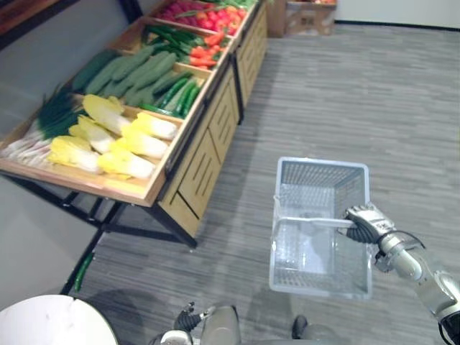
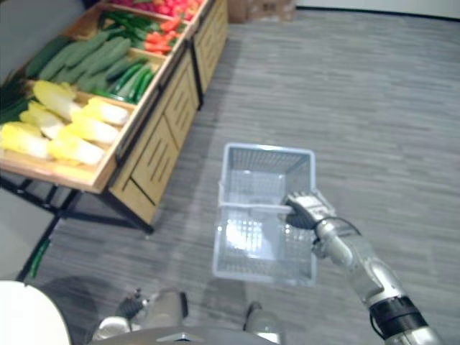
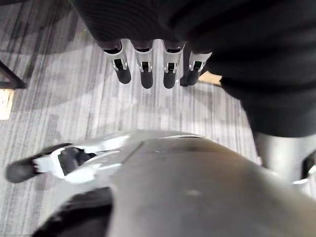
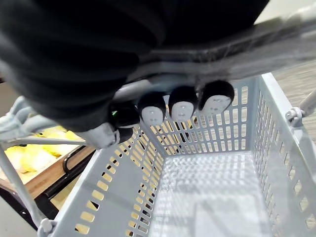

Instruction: Pick vegetable in the basket

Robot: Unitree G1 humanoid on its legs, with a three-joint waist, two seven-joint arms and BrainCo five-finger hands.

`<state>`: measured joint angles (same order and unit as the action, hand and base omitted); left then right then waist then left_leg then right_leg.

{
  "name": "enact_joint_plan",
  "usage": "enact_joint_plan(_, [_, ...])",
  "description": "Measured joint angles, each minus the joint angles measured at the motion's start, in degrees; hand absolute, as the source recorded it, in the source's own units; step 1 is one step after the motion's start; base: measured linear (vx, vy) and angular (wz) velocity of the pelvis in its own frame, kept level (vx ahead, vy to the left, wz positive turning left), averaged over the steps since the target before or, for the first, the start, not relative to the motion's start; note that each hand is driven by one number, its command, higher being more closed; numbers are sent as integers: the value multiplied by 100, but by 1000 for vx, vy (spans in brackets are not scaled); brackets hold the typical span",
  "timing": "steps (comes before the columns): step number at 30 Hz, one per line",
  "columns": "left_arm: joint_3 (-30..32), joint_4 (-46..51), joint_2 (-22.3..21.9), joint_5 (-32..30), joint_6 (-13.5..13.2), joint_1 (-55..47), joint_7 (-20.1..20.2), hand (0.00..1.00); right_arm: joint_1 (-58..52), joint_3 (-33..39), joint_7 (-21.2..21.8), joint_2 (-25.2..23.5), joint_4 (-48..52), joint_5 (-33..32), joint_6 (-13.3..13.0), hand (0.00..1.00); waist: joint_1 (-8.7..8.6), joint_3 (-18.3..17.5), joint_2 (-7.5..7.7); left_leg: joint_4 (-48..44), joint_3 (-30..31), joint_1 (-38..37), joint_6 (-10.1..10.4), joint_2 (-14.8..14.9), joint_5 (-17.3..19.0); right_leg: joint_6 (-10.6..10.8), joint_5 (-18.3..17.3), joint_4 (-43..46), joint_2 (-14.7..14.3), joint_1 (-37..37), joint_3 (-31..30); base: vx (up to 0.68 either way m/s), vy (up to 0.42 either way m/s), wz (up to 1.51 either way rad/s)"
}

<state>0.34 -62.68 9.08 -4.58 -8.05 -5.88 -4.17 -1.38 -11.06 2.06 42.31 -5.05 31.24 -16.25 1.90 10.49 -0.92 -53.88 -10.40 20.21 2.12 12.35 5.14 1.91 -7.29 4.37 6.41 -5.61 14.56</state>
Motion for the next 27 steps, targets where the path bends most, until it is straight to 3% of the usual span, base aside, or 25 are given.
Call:
enact_joint_plan(2, [-4, -14, 5, -6, -11, -7, -19, 0, -7, 12, -1, -54, -4, -5, 0, 100, 13, 9, 19, 1520, -498, 147, -24, -281, 26, 178, -201, -64, 185, -203, 138, 362, 205, 33])
enact_joint_plan(3, [-8, -61, -25, -14, -10, -28, -41, 0, -38, 9, 0, -67, -5, -23, -9, 100, 30, -21, -56, 3088, -674, 53, 54, -454, -192, 325, -321, -174, 173, -401, 193, 354, 223, 19])
enact_joint_plan(4, [-7, -86, -35, -15, -9, -37, -43, 0, -54, 8, 0, -69, -4, -27, -16, 100, 41, -28, -87, 3450, -673, 23, 81, -488, -292, 362, -349, -211, 151, -448, 202, 444, 244, 9])
enact_joint_plan(5, [-5, -123, -77, -18, 14, -144, -41, 0, -112, 0, 1, -85, -16, -33, -47, 100, 108, -106, -263, 4457, -628, -152, -27, -482, -885, 458, -440, -326, -10, -611, 165, 399, 191, -2])
enact_joint_plan(6, [11, -142, -75, -15, 52, -154, -45, 0, -124, -18, 1, -193, -75, -29, -37, 100, 163, -130, -253, 4476, -666, -188, -361, -543, -1116, 448, -497, -366, -9, -694, 107, 470, 200, 13])
enact_joint_plan(7, [57, -65, -26, -16, 74, -124, -59, 0, -128, -125, 5, -286, -160, -28, -38, 100, 199, -133, 16, 4169, -727, -3, -407, -726, -746, 387, -483, -397, 72, -664, -119, 438, 153, 22])
enact_joint_plan(8, [128, -42, -24, -20, 72, -110, -56, 0, -119, -120, 5, -264, -178, -40, -38, 100, 230, -133, 49, 3941, -771, 107, -435, -741, -623, 383, -412, -425, 84, -685, -174, 508, 183, 16])
enact_joint_plan(9, [215, -52, -36, -31, 83, -98, -46, 0, -10, -131, 9, -280, -277, -43, -33, 100, 338, -129, 48, 3473, -845, 200, -626, -729, -374, 479, -301, -432, 174, -763, -273, 431, 168, 9])
enact_joint_plan(10, [254, -92, -38, -35, 108, -114, -48, 0, 37, -195, 18, -272, -307, -25, -27, 100, 335, -129, 49, 3239, -1046, 166, -786, -721, -224, 481, -239, -386, 234, -881, -350, 402, 195, 8])
enact_joint_plan(12, [285, -113, -46, -73, 109, -224, -48, 0, 43, -267, 54, -300, -307, -32, -25, 100, 365, -134, 74, 3228, -1277, -122, -859, -753, 165, 493, -212, 91, 358, -878, -553, 380, 205, 3])
enact_joint_plan(13, [286, -135, -53, -72, 119, -300, -53, 0, 45, -351, 55, -326, -284, -32, -48, 100, 395, -188, 159, 3407, -1347, -316, -797, -860, 291, 511, -200, 626, 482, -694, -675, 309, 167, -22])
enact_joint_plan(15, [298, -152, -24, -71, 129, -400, -62, 0, 37, -429, 55, -470, -298, -14, -51, 100, 445, -268, 321, 3926, -1448, -722, -783, -1083, 289, 824, -23, 2087, 712, -30, -958, 276, 135, -17])
enact_joint_plan(16, [259, -145, 42, -72, 141, -464, -56, 0, 38, -504, 54, -585, -327, -1, -29, 100, 424, -260, 428, 4258, -1440, -1090, -766, -1216, 278, 1464, 488, 3241, 812, 457, -1217, 402, 150, 12])
enact_joint_plan(17, [164, -117, 108, -72, 191, -534, -57, 0, 35, -558, 55, -721, -395, 5, -27, 100, 332, -268, 531, 4488, -1334, -1446, -755, -1321, 284, 1505, 990, 4423, 794, 947, -1440, 354, 101, 26])
enact_joint_plan(18, [128, -124, 198, -71, 219, -555, -55, 0, 31, -573, 55, -770, -424, 5, -29, 100, 299, -269, 560, 4580, -1231, -1623, -747, -1373, 300, 1489, 984, 5018, 788, 1155, -1438, 451, 91, 50])
enact_joint_plan(19, [25, -124, 233, -69, 272, -562, -63, 0, 8, -577, 55, -774, -443, 7, -32, 100, 269, -264, 562, 4703, -1069, -1972, -761, -1419, 347, 1246, 843, 5789, 765, 1469, -1313, 313, 24, 56])
enact_joint_plan(21, [-51, -114, 236, -60, 313, -524, -63, 0, 3, -579, 60, -763, -459, 37, -26, 100, 196, -253, 484, 4839, -781, -2373, -806, -1430, 376, 582, 440, 6057, 777, 1829, -938, 390, -5, 80])
enact_joint_plan(22, [-50, -104, 236, -53, 312, -469, -62, 0, 3, -579, 68, -743, -464, 42, -19, 100, 115, -260, 477, 4927, -549, -2553, -802, -1428, 371, 214, 175, 5749, 804, 2042, -689, 408, -40, 95])
enact_joint_plan(24, [-38, -64, 218, -15, 309, -360, -61, 0, 13, -575, 79, -714, -475, 43, -17, 100, 38, -243, 434, 4943, -140, -2662, -794, -1361, 364, 14, 5, 4784, 773, 2253, -471, 353, -103, 117])
enact_joint_plan(25, [-7, -60, 185, -14, 310, -307, -58, 0, 16, -575, 79, -706, -493, 44, -13, 100, 14, -242, 431, 4905, 61, -2687, -793, -1272, 364, 1, -3, 4155, 685, 2289, -495, 433, -237, 140])
enact_joint_plan(26, [21, -63, 145, -14, 305, -301, -52, 0, 20, -570, 78, -704, -503, 44, 0, 100, 8, -198, 323, 4877, 317, -2718, -786, -1156, 364, 19, 11, 3354, 564, 2292, -702, 426, -292, 151])
enact_joint_plan(27, [133, -77, 112, 1, 314, -297, -29, 0, 45, -553, 75, -703, -499, 39, 1, 100, 1, -217, 338, 4850, 603, -2758, -649, -1024, 370, 125, 109, 2405, 537, 2260, -1109, 426, -321, 135])
